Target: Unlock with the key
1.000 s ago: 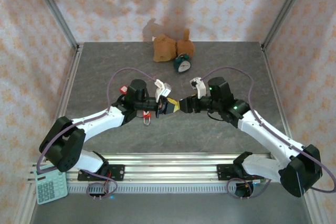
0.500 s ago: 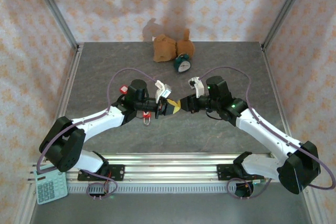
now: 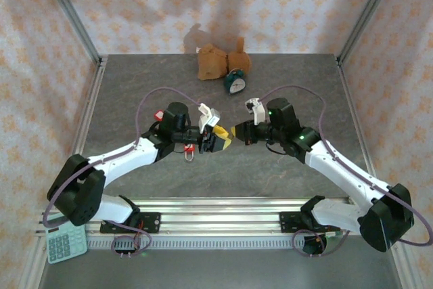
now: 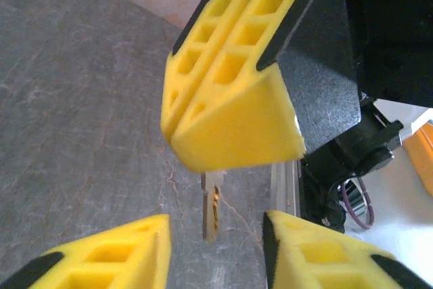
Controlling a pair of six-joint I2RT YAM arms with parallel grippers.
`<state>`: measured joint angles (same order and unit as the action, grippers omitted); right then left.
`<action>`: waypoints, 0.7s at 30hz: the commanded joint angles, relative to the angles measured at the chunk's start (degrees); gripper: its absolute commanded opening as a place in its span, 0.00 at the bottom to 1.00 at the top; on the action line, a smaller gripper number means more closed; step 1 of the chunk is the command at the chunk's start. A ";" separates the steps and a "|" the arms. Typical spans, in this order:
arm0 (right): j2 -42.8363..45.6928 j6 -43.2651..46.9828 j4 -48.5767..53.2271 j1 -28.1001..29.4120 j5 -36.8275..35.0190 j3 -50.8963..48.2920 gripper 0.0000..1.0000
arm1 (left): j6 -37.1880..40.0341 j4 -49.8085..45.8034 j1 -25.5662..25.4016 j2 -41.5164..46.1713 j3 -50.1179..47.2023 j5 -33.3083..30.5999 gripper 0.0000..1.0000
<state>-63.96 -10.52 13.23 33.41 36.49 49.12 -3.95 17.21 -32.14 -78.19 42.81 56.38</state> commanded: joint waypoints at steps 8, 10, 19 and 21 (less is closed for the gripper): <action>4.54 -2.52 -0.17 -0.18 -10.27 -1.28 0.09 | -6.78 -2.07 0.54 15.41 -7.78 -43.43 0.82; 4.99 -2.99 0.22 -0.15 -11.05 -1.65 0.09 | -10.73 -7.01 0.59 16.76 -6.82 -50.51 1.00; 4.81 -2.96 3.12 -0.19 -13.14 -0.79 0.10 | -20.94 -20.23 0.83 17.29 -6.20 -59.76 1.00; 4.25 -3.36 2.95 -0.14 -12.59 -0.65 0.10 | -24.48 -18.17 1.00 16.58 -8.58 -61.66 0.99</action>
<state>-60.14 -13.06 15.84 33.41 24.82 48.03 -22.90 0.40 -31.70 -61.01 36.03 0.05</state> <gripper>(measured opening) 0.096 0.989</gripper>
